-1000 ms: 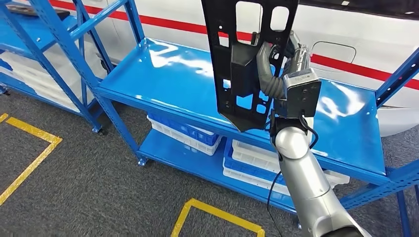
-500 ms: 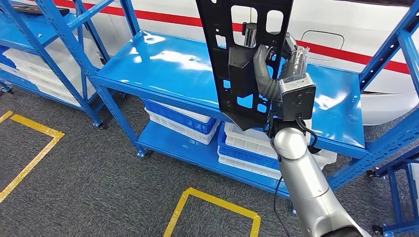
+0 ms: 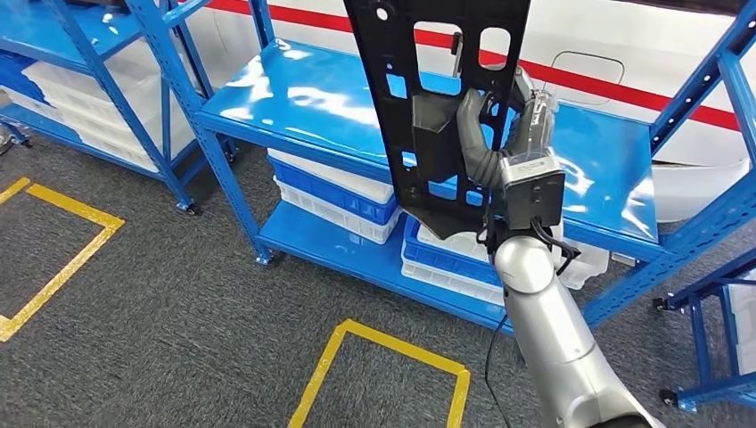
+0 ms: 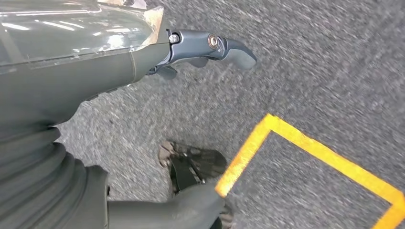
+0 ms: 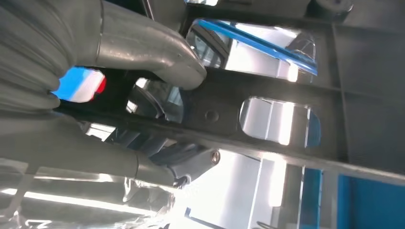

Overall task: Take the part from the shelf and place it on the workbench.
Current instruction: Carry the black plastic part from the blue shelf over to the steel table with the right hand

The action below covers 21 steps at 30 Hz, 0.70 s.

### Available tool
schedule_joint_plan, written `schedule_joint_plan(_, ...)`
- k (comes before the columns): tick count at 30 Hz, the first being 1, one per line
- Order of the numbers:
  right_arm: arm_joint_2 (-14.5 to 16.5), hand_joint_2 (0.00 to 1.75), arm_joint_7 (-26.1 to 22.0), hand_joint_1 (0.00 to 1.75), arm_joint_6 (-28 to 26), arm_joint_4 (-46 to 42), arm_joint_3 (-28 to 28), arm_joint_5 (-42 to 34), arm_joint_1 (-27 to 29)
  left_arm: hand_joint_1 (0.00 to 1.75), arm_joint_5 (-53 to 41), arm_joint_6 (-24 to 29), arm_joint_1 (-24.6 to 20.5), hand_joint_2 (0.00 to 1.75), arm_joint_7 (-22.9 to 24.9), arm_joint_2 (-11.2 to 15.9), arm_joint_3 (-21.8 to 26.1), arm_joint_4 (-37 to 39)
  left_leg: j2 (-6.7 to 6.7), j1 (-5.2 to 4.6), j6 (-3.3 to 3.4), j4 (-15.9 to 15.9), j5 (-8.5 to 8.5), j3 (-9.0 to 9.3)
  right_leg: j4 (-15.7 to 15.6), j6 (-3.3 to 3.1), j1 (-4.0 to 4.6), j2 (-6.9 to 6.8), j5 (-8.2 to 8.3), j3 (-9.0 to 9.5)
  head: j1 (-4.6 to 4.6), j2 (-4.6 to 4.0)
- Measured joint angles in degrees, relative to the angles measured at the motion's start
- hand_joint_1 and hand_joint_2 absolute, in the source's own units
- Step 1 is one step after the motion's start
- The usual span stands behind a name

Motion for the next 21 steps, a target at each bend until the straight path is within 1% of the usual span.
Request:
schedule_joint_plan(1, -0.1, 1.75, 0.0, 1.75, 0.0, 0.0, 0.0, 0.0, 0.1, 0.0, -0.1, 0.0, 0.0, 1.75, 0.0, 0.0, 0.0, 0.0, -0.01, -0.11, 0.23, 0.0, 0.62, -0.9, 3.8, -0.43, 0.06, 0.01, -2.45, -1.1, 0.1, 0.0)
schedule_joint_plan(2, -0.2, 1.75, -0.1, 1.75, -0.1, 0.0, 0.0, 0.1, 0.3, 0.0, -0.1, 0.0, 0.0, 1.75, -0.1, 0.0, 0.0, 0.0, -0.02, -0.24, 0.26, 0.0, 1.21, -1.77, 7.4, -0.4, 0.07, 0.01, -3.88, -1.83, 0.13, 0.0)
schedule_joint_plan(3, -0.3, 1.75, -0.1, 1.75, -0.1, 0.0, 0.0, 0.1, 0.5, 0.0, -0.2, 0.0, 0.1, 1.75, -0.2, 0.0, 0.0, 0.0, -0.03, -0.38, 0.26, 0.0, 1.87, -2.63, 10.0, -0.01, 0.1, 0.02, -4.12, -1.97, 0.13, 0.0)
schedule_joint_plan(4, -0.4, 1.75, -0.2, 1.75, -0.1, 0.0, 0.0, 0.1, 0.7, 0.0, -0.3, 0.0, 0.1, 1.75, -0.3, 0.0, 0.0, 0.0, -0.08, -0.51, 0.22, 0.1, 2.53, -3.46, 10.7, 0.54, 0.17, 0.02, -3.35, -1.19, 0.13, 0.0)
schedule_joint_plan(5, -0.5, 1.75, -0.2, 1.75, -0.2, 0.0, 0.0, 0.2, 0.9, 0.0, -0.4, 0.0, 0.1, 1.75, -0.6, 0.0, 0.0, 0.0, -0.17, -0.65, 0.14, 0.1, 3.16, -4.21, 9.4, 1.0, 0.27, 0.05, -2.03, 0.59, 0.14, 0.0)
schedule_joint_plan(6, -0.5, 1.75, -0.3, 1.75, -0.2, 0.0, 0.0, 0.3, 1.0, 0.0, -0.5, 0.0, 0.1, 1.75, -0.8, 0.0, 0.0, 0.0, -0.29, -0.75, 0.02, 0.2, 3.74, -4.83, 6.1, 1.17, 0.35, 0.14, -0.9, 3.33, 0.14, 0.0)
schedule_joint_plan(7, -0.5, 1.75, -0.3, 1.75, -0.2, -0.1, 0.0, 0.3, 1.0, 0.0, -0.6, 0.0, 0.1, 1.75, -1.1, 0.0, 0.0, 0.0, -0.44, -0.92, -0.16, 0.3, 4.22, -5.36, 1.5, 0.91, 0.46, 0.32, -0.69, 6.75, 0.15, 0.0)
schedule_joint_plan(8, -0.6, 1.75, -0.5, 1.75, -0.2, -0.2, 0.0, 0.4, 1.1, 0.0, -0.7, 0.0, 0.1, 1.75, -1.3, 0.0, 0.0, 0.0, -0.56, -1.05, -0.38, 0.4, 4.64, -5.74, -2.9, 0.49, 0.58, 0.52, -1.2, 9.59, 0.1, 0.0)
schedule_joint_plan(9, -0.6, 1.75, -0.6, 1.75, -0.2, -0.3, 0.0, 0.4, 1.1, 0.0, -0.7, 0.0, 0.1, 1.75, -1.5, 0.0, 0.0, 0.0, -0.66, -1.14, -0.64, 0.6, 5.02, -5.98, -6.1, 0.05, 0.69, 0.68, -1.97, 11.48, 0.06, 0.0)
schedule_joint_plan(10, -0.6, 1.75, -0.7, 1.75, -0.2, -0.4, 0.0, 0.5, 1.1, 0.0, -0.7, 0.0, 0.1, 1.75, -1.6, 0.0, 0.0, 0.0, -0.77, -1.19, -0.94, 0.7, 5.31, -6.15, -7.9, -0.35, 0.82, 0.78, -2.68, 12.4, 0.0, 0.0)
schedule_joint_plan(11, -0.6, 1.75, -0.7, 1.75, -0.2, -0.5, 0.0, 0.5, 1.2, 0.0, -0.7, 0.0, 0.1, 1.75, -1.7, 0.0, 0.0, 0.0, -0.87, -1.1, -1.27, 0.7, 5.61, -6.25, -8.4, -0.72, 0.68, 0.72, -2.77, 12.29, -0.05, 0.0)
schedule_joint_plan(12, -0.7, 1.75, -0.8, 1.75, -0.2, -0.4, 0.1, 0.5, 1.2, 0.0, -0.7, 0.1, 0.2, 1.75, -1.8, 0.0, 0.0, 0.0, -0.94, -0.94, -1.6, 0.8, 5.56, -6.44, -8.4, -1.15, 0.45, 0.53, -2.52, 12.13, -0.04, 0.0)
schedule_joint_plan(13, -0.7, 1.75, -0.8, 1.75, -0.2, -0.4, 0.1, 0.5, 1.2, 0.0, -0.7, 0.1, 0.2, 1.75, -1.9, 0.1, 0.0, 0.0, -0.95, -0.75, -1.95, 1.5, 4.74, -6.82, -8.5, -1.74, 0.23, 0.33, -2.17, 12.09, -0.11, 0.0)
schedule_joint_plan(14, -0.7, 1.75, -0.9, 1.75, -0.2, -0.4, 0.1, 0.5, 1.2, 0.0, -0.8, 0.1, 0.3, 1.75, -1.9, 0.2, 0.0, 0.0, -0.88, -0.55, -2.36, 3.1, 3.06, -7.5, -8.5, -2.25, -0.03, 0.08, -1.74, 12.0, -0.23, 0.0)
schedule_joint_plan(15, -0.7, 1.75, -0.9, 1.75, -0.2, -0.4, 0.1, 0.5, 1.2, 0.0, -0.8, 0.1, 0.3, 1.75, -2.0, 0.2, 0.0, 0.0, -0.77, -0.32, -2.79, 5.9, 0.67, -8.56, -8.5, -2.52, -0.04, -0.15, -1.4, 11.83, -0.37, 0.0)
schedule_joint_plan(16, -0.6, 1.75, -0.9, 1.75, -0.2, -0.4, 0.1, 0.5, 1.2, 0.0, -0.8, 0.1, 0.3, 1.75, -2.0, 0.2, 0.0, 0.0, -0.65, -0.1, -3.24, 9.6, -1.84, -9.88, -8.4, -2.7, 0.0, -0.32, -1.12, 11.6, -0.52, 0.0)
schedule_joint_plan(17, -0.6, 1.75, -0.9, 1.75, -0.2, -0.4, 0.1, 0.5, 1.3, 0.0, -0.8, 0.1, 0.3, 1.75, -2.0, 0.2, 0.0, 0.0, -0.56, 0.1, -3.64, 13.5, -3.69, -11.15, -8.3, -2.66, 0.03, -0.52, -0.91, 11.31, -0.57, 0.0)
schedule_joint_plan(18, -0.6, 1.75, -0.9, 1.75, -0.2, -0.4, 0.1, 0.5, 1.3, 0.0, -0.8, 0.2, 0.3, 1.75, -2.0, 0.2, 0.0, 0.0, -0.49, 0.29, -3.94, 16.2, -4.44, -11.87, -8.2, -2.58, 0.06, -0.72, -0.79, 11.07, -0.58, 0.0)
schedule_joint_plan(19, -0.6, 1.75, -0.9, 1.75, -0.2, -0.4, 0.1, 0.5, 1.4, 0.0, -0.8, 0.2, 0.4, 1.75, -1.9, 0.2, 0.0, 0.0, -0.39, 0.45, -4.11, 16.9, -4.09, -11.62, -8.1, -2.54, 0.07, -0.92, -0.72, 10.93, -0.58, 0.0)
schedule_joint_plan(20, -0.6, 1.75, -0.9, 1.75, -0.2, -0.4, 0.2, 0.5, 1.4, 0.0, -0.8, 0.3, 0.4, 1.75, -1.9, 0.2, 0.0, 0.0, -0.23, 0.59, -4.17, 15.1, -2.79, -10.19, -8.1, -2.47, 0.06, -1.11, -0.7, 10.89, -0.59, 0.0)
schedule_joint_plan(21, -0.6, 1.75, -0.9, 1.75, -0.2, -0.4, 0.2, 0.5, 1.4, 0.0, -0.8, 0.4, 0.4, 1.75, -1.9, 0.2, 0.0, 0.0, 0.07, 0.69, -4.1, 11.4, -1.01, -7.8, -8.0, -2.39, 0.07, -1.28, -0.75, 10.93, -0.59, 0.0)
